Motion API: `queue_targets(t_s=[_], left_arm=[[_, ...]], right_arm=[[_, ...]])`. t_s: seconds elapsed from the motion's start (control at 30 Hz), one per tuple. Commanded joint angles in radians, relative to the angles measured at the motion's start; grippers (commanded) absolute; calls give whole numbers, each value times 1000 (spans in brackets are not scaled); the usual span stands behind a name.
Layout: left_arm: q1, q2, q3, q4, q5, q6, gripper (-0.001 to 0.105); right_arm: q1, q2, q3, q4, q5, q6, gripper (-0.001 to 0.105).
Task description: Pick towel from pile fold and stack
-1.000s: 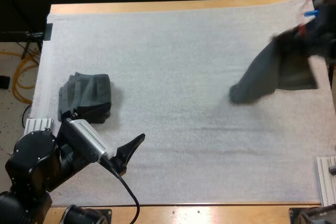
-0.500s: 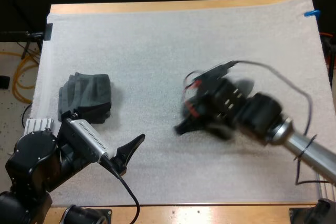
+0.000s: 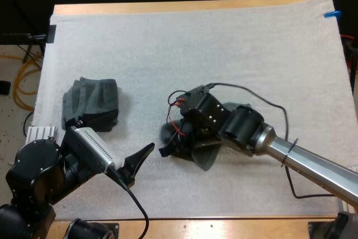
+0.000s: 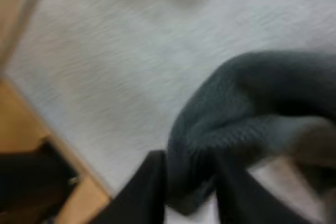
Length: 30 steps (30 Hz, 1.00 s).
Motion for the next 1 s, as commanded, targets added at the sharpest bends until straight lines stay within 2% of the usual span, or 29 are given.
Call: queue_targets(t_s=[0.0,0.03,0.07,0.17,0.27,0.33,0.43,0.57,0.67,0.73,0.83,0.97], left_arm=[[-5,-7,-5,-6,7,-10,92],[-5,-7,-5,-6,7,-10,92],[-5,-7,-5,-6,7,-10,92],[-5,-7,-5,-6,7,-10,92],[-5,-7,-5,-6,7,-10,92],[-5,-7,-5,-6,7,-10,92],[-5,-7,-2,-6,7,-10,92],[-5,-7,1,-6,7,-2,92],[-5,-4,1,-6,7,-3,92],[-5,-4,1,-6,5,-3,92],[-5,-4,1,-4,-10,-3,92],[-5,-4,1,34,-39,-3,92]], right_arm=[[0,-8,-3,-28,-51,0,60],[0,-10,-5,-44,-85,0,72],[0,-12,-6,-50,-99,0,76],[0,-26,-16,-31,-79,-14,77],[-2,-56,-17,45,76,-77,74],[-7,-79,-17,109,242,-141,74],[-41,-92,-17,175,382,-171,74],[-118,-90,-6,216,379,-181,74],[-179,-90,13,235,281,-178,74],[-202,-90,36,281,179,-164,74],[-186,-95,88,313,141,-138,74],[-127,-105,192,293,140,-89,74]])
